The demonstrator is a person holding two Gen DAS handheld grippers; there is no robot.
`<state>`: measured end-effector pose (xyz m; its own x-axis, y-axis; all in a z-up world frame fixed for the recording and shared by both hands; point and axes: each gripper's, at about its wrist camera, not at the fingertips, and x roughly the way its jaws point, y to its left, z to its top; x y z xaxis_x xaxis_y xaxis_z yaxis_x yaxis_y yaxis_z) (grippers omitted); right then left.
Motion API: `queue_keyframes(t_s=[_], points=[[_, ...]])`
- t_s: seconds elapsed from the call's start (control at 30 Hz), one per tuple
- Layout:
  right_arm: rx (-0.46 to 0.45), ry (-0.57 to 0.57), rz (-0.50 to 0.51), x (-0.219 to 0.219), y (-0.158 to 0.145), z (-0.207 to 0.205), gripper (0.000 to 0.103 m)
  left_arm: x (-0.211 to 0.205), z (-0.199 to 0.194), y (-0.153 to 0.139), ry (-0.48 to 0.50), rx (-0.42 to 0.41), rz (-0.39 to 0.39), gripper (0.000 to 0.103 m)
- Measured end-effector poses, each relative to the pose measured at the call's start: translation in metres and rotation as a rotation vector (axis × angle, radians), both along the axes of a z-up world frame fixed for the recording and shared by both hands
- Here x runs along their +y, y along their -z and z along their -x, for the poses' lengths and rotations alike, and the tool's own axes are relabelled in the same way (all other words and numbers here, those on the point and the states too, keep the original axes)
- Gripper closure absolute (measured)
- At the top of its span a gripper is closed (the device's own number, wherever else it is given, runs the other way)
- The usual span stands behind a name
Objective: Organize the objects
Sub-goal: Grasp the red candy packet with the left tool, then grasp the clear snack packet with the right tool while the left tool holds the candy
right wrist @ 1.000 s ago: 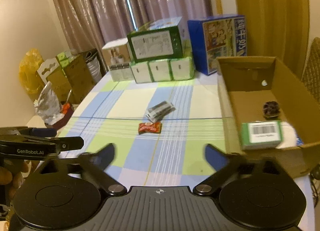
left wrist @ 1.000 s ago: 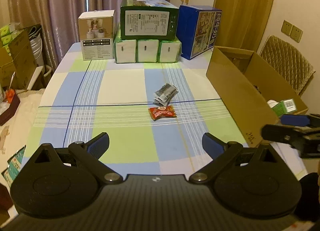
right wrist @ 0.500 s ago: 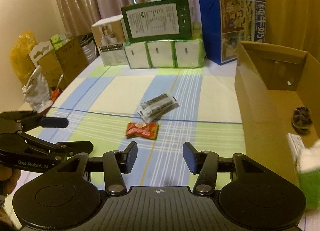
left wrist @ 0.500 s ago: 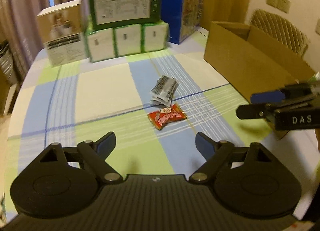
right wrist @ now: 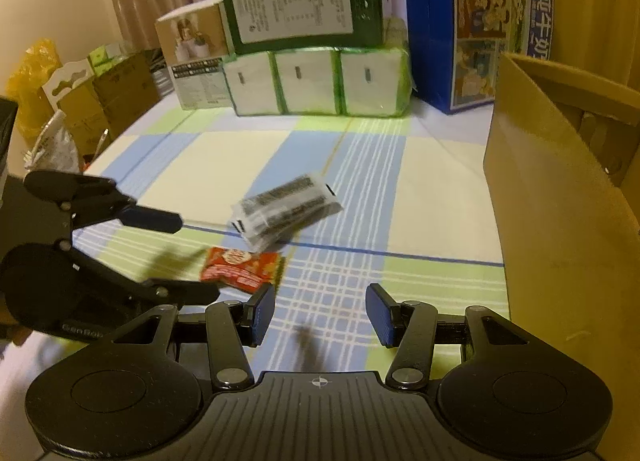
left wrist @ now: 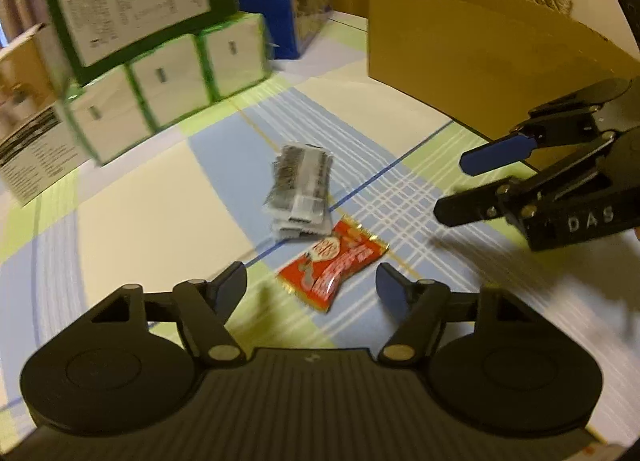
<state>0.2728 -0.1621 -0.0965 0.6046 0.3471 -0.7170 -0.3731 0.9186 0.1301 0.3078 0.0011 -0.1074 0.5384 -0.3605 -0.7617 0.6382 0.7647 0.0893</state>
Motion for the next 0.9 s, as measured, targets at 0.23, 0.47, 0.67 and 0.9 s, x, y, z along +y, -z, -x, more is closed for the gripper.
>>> queue_keyframes(t_s=[0.23, 0.47, 0.67, 0.9], points=[[0.012, 0.017, 0.0, -0.005, 0.007, -0.005, 0.054, -0.02, -0.016, 0.014, 0.112, 0.013, -0.067, 0.049], [0.018, 0.027, -0.011, -0.009, 0.008, -0.007, 0.054, -0.023, -0.017, 0.015, 0.104, 0.056, -0.061, 0.077], [0.022, 0.031, -0.035, -0.009, 0.007, -0.007, 0.054, -0.008, 0.014, 0.012, -0.051, 0.078, -0.044, 0.078], [0.012, 0.019, -0.094, 0.009, 0.003, -0.013, 0.054, 0.031, 0.025, -0.003, -0.375, -0.004, 0.034, 0.078]])
